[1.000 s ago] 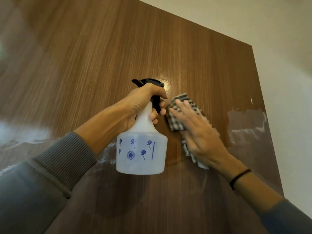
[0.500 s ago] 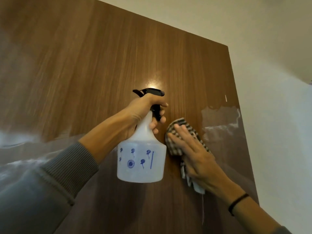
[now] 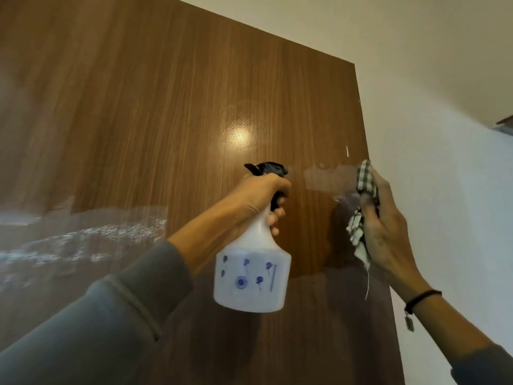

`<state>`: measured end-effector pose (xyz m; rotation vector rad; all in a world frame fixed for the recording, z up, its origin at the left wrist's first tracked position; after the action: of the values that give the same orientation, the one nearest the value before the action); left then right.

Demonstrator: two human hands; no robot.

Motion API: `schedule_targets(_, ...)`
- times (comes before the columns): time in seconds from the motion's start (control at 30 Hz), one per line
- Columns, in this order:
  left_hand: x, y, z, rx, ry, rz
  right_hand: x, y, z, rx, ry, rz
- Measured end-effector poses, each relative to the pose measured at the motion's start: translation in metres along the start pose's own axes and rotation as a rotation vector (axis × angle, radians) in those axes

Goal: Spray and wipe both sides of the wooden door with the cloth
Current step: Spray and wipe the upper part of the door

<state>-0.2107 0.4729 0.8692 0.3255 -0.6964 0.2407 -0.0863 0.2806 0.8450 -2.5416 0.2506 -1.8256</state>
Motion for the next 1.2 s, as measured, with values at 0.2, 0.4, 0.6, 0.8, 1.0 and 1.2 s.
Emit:
schedule_targets(0.2,0.014,-0.011,-0.003,0.032,0.006,0.006,0.034,-0.010,-0.014,-0.008,0.087,0.014)
schedule_targets(0.4,0.025,-0.008,0.014,0.049,-0.082,-0.005,0.040,-0.097,-0.048,-0.338,0.398,-0.155)
schedule_targets(0.6,0.041,-0.011,0.020,0.022,-0.129,0.007,0.112,-0.072,-0.022,-0.352,0.339,-0.082)
schedule_targets(0.8,0.046,-0.012,0.013,0.023,-0.116,-0.020,0.165,-0.046,0.003,-0.351,0.030,0.102)
schedule_targets(1.0,0.042,-0.005,0.015,-0.056,-0.158,-0.024,0.113,-0.039,0.029,-0.393,-0.224,0.240)
schedule_targets(1.2,0.042,-0.005,0.013,-0.090,-0.153,-0.023,0.040,-0.023,0.058,-0.352,-0.228,0.251)
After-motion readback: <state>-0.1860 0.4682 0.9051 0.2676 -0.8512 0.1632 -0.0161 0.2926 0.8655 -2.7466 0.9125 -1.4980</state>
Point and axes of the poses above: each hand's wrist, its own x-axis towards the middle knuckle, its own y-axis out of the back of the hand, z = x × y, the point moved 7 cm from there along x, towards the middle knuckle, and after that the axes turned 8 degrees about -y, right-handed, at the moved point
